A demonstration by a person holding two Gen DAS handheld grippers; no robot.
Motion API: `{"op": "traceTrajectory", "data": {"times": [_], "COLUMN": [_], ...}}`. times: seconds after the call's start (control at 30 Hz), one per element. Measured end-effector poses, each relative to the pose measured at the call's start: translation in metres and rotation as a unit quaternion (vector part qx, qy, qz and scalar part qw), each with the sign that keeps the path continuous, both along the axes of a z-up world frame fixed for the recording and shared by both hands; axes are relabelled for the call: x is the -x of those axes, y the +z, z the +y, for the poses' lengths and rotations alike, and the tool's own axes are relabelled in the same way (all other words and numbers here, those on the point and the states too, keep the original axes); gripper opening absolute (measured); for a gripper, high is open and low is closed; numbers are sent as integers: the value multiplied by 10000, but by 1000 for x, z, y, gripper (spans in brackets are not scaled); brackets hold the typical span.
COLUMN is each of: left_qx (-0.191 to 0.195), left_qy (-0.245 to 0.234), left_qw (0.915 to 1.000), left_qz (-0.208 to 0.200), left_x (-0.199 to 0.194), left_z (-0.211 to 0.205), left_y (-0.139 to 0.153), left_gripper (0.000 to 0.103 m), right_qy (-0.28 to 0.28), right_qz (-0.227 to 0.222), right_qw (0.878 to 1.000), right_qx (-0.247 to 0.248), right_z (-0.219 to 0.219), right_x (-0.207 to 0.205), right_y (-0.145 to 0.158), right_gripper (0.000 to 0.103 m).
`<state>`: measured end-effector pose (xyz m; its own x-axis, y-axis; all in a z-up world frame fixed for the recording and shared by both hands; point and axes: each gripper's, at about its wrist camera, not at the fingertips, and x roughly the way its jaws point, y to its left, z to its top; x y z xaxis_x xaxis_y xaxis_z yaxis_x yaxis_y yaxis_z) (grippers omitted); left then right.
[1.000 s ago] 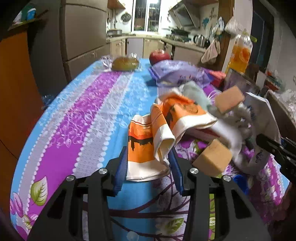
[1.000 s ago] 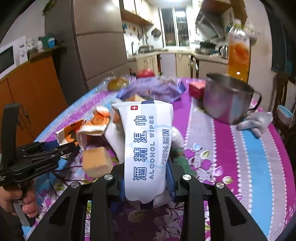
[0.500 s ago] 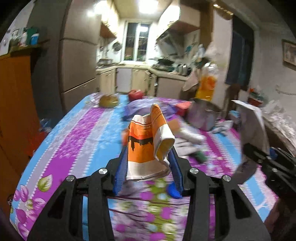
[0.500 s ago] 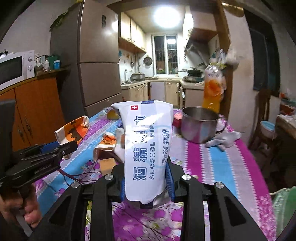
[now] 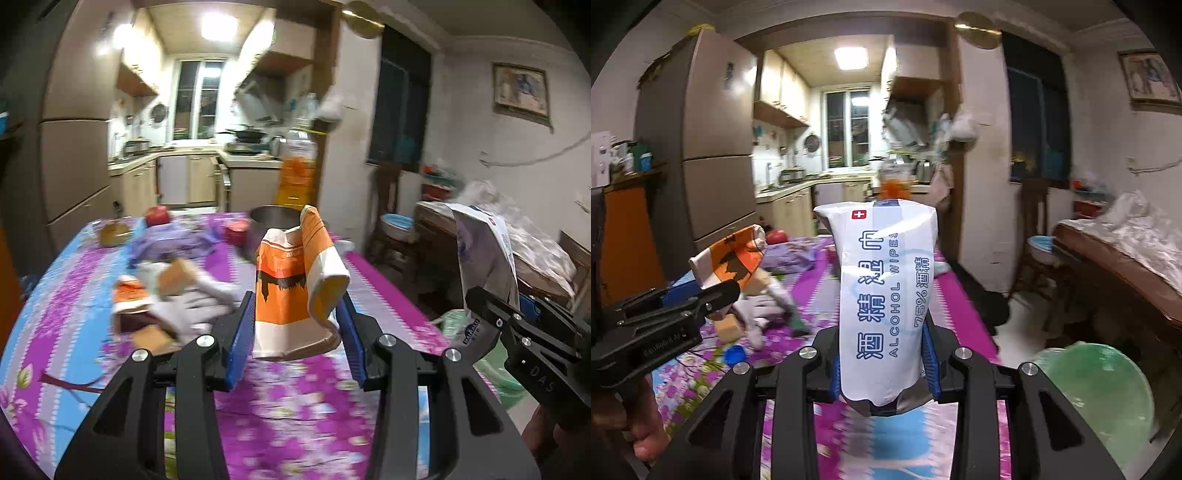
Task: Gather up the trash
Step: 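Carry the wrapper and wipes pack over the green bin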
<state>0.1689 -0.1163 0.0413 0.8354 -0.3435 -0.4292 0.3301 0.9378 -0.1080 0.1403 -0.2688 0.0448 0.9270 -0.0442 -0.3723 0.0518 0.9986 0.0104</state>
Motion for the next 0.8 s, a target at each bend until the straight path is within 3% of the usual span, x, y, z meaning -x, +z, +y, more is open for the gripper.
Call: {"op": "traceTrajectory", "data": {"times": [0.5,0.8], "left_qx": [-5,-100], "left_qy": [-1061,-1751], "left_qw": [9943,9840], "left_qz": [-41,327], "left_x": [20,14], "left_z": [-113,-193], "left_y": [7,-6], "left_gripper": [42,42], "right_qy": [-1023,-1518], "right_qz": [34,631], "right_qw": [9948,9864], "right_qx": [0,-90], "right_z": [-122,-213], "right_x": [70,79], "right_y": [4,-10], "right_gripper": [34,35]}}
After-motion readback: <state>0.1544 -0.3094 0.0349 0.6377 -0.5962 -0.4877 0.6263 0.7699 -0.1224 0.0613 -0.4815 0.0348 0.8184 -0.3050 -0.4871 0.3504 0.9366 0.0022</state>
